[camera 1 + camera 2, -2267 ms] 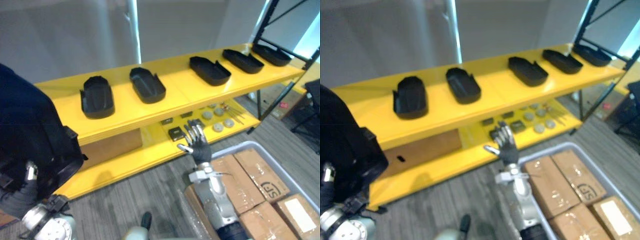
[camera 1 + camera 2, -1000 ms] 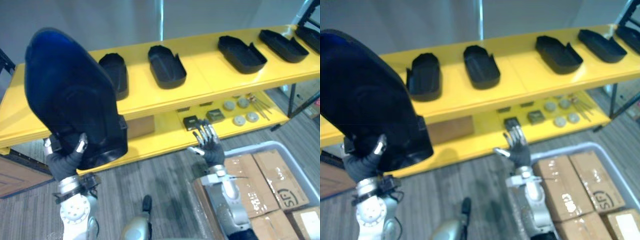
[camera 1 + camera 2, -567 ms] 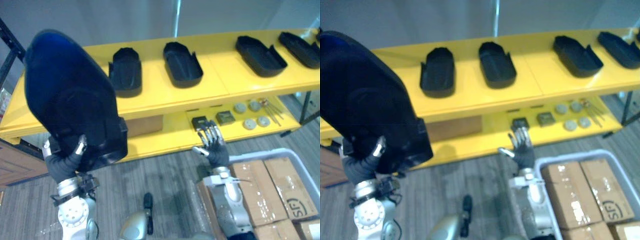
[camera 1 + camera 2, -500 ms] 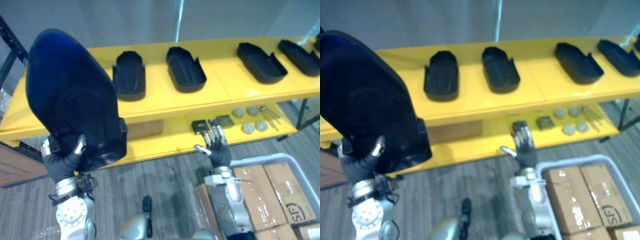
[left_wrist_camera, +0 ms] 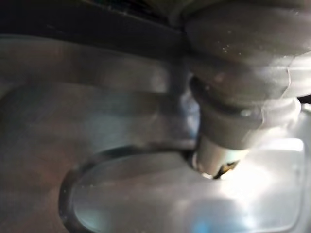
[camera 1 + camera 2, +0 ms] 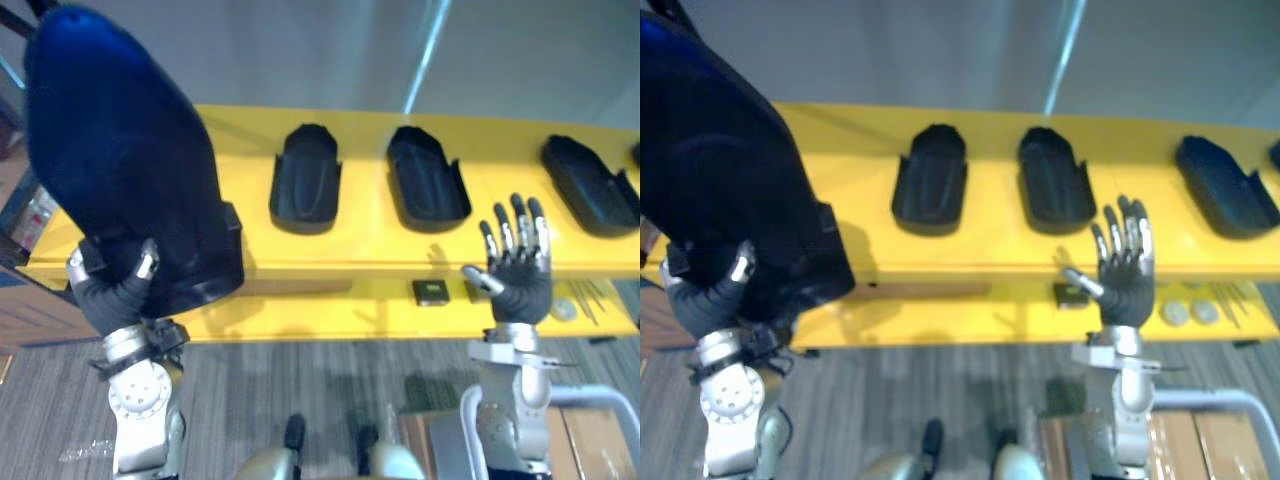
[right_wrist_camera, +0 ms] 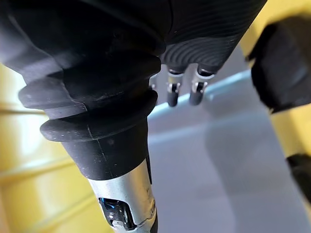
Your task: Walk over and take plastic housings, then place them on the shelf
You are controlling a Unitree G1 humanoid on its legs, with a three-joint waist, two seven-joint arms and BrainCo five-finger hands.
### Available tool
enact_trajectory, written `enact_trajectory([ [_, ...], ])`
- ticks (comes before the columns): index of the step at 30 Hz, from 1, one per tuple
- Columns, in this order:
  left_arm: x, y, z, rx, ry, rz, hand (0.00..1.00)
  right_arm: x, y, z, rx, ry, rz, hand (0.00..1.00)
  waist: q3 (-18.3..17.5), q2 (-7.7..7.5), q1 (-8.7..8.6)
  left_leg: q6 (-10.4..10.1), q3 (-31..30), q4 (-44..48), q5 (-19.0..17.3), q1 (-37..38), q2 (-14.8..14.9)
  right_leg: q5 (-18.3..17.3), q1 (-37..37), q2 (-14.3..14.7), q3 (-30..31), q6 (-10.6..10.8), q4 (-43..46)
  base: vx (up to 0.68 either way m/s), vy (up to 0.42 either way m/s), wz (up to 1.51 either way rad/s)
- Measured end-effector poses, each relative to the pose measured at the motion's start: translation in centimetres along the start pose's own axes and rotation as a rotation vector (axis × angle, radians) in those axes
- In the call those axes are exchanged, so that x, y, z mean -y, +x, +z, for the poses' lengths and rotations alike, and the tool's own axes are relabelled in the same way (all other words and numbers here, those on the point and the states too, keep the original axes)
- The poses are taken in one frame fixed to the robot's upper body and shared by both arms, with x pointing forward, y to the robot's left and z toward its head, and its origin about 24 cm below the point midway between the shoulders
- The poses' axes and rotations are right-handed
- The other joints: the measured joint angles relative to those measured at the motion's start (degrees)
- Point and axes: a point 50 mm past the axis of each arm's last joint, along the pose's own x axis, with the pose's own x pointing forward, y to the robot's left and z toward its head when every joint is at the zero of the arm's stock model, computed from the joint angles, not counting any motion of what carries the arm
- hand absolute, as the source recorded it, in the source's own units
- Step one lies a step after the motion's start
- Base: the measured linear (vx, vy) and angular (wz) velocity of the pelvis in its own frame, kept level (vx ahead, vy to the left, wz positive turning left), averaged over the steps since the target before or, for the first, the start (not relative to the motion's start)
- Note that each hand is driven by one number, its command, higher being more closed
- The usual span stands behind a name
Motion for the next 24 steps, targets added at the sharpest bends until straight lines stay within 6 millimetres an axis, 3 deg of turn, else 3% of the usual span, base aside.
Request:
enact_trajectory([
  [2, 0.0, 0.0, 0.4, 0.013, -0.008, 0.000, 1.00, 0.2, 0.1, 0.2, 0.008, -0.009, -0.022, 0.00, -0.8, 1.27, -0.33, 0.0, 6.2, 1.6, -1.7, -0.8, 2.4, 0.0, 1.7, 0.3, -3.1, 0.0, 0.0, 0.18, -0.073, 0.84],
  [3, 0.2, 0.1, 0.8, 0.035, -0.021, -0.004, 1.00, 0.5, 0.0, 0.4, 0.016, -0.019, -0.041, 0.00, -1.3, 1.81, -1.48, 0.0, 12.3, 3.3, -2.1, -1.9, 4.6, 0.0, 2.9, 0.3, -5.7, 0.0, 0.0, 0.14, -0.027, 1.18],
  [6, 0.6, 0.4, 1.5, 0.078, 0.001, -0.030, 1.00, 1.3, 0.5, 1.2, 0.073, -0.196, -0.194, 0.00, -1.7, 2.94, -0.92, 0.5, 12.7, 2.7, -0.1, -0.6, 5.3, -2.5, 1.4, -0.1, -7.4, -1.2, 5.6, 0.12, 0.010, 0.68],
  [7, 0.4, 0.7, 1.5, 0.070, 0.021, -0.035, 1.00, 1.5, 0.5, 2.1, 0.142, -0.309, -0.304, 0.00, -2.0, 2.16, -0.89, 0.5, 12.2, 2.5, -0.1, -0.1, 4.8, -3.5, 1.5, -0.8, -7.1, -2.1, 5.1, 0.03, 0.027, 0.34],
  [9, -0.5, 1.0, 1.4, 0.057, 0.064, -0.012, 1.00, 1.8, 0.5, 3.1, 0.238, -0.397, -0.432, 0.00, -2.1, 0.63, -1.07, 0.3, 12.3, 2.2, -0.2, 0.6, 4.1, -3.1, 1.0, -2.0, -5.9, -1.5, 4.5, 0.03, -0.005, 0.11],
  [13, -4.2, 1.5, 0.6, -0.021, 0.183, 0.109, 1.00, 4.2, -1.3, 6.9, 0.463, -0.599, -0.758, 0.00, -2.4, 0.94, -1.35, -0.2, 16.1, 1.2, -0.5, 2.5, 4.7, -3.0, 2.2, -1.2, -2.3, -0.9, 1.3, 0.02, -0.067, -0.54],
  [17, -8.8, 2.8, -0.9, -0.106, 0.304, 0.237, 1.00, 8.1, -6.2, 9.4, 0.465, -0.863, -1.121, 0.00, -3.7, 3.33, -4.39, -1.3, 20.6, -1.4, -0.8, 5.9, 5.4, -2.4, 2.6, -0.3, 1.9, -0.1, -0.2, -0.01, -0.024, -0.58],
  [19, -10.3, 3.4, -1.5, -0.137, 0.334, 0.295, 1.00, 9.8, -8.5, 9.8, 0.403, -0.958, -1.251, 0.00, -4.2, 3.80, -5.55, -1.5, 22.1, -1.9, -0.9, 6.5, 5.5, -1.7, 2.6, -0.1, 3.4, 0.0, -1.2, 0.00, 0.023, -0.40],
  [24, -12.3, 4.7, -3.4, -0.236, 0.302, 0.349, 1.00, 12.7, -15.0, 7.4, 0.072, -1.018, -1.479, 0.00, -4.4, 3.80, -7.50, -2.0, 24.8, -2.9, -0.7, 7.4, 5.9, -0.3, 2.4, 0.5, 5.7, -0.3, -2.9, -0.02, 0.012, -0.31],
])
